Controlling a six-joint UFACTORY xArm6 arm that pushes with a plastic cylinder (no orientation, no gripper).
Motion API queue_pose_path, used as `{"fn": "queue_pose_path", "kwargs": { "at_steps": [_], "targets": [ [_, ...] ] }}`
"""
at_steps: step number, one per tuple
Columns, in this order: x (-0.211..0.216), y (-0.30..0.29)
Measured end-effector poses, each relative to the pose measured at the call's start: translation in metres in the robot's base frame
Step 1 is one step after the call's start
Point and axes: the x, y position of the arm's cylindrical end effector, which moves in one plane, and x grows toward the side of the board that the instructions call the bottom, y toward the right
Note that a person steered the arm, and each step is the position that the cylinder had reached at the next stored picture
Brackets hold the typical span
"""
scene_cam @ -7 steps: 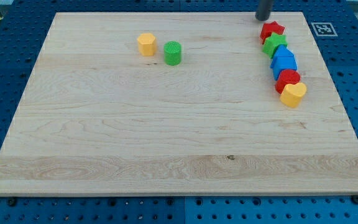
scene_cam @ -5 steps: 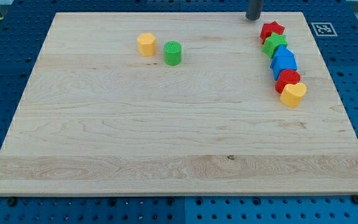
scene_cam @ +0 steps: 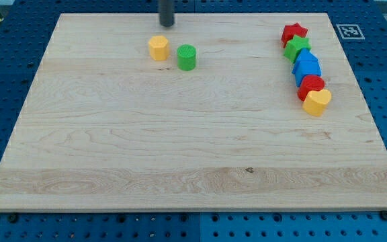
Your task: Slide the yellow hexagon towards the center
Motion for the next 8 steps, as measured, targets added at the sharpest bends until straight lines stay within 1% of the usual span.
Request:
{"fn": "queue_pose_path", "kwargs": {
  "at_steps": [1, 3, 4, 5, 6, 7, 8],
  "targets": [
    [0.039, -0.01],
    [0.115, 0.024],
    [0.136, 0.059],
    [0.144, 0.078],
    [0.121, 0.078],
    [0.069, 0.033],
    [0.031, 0.009]
  ]
}}
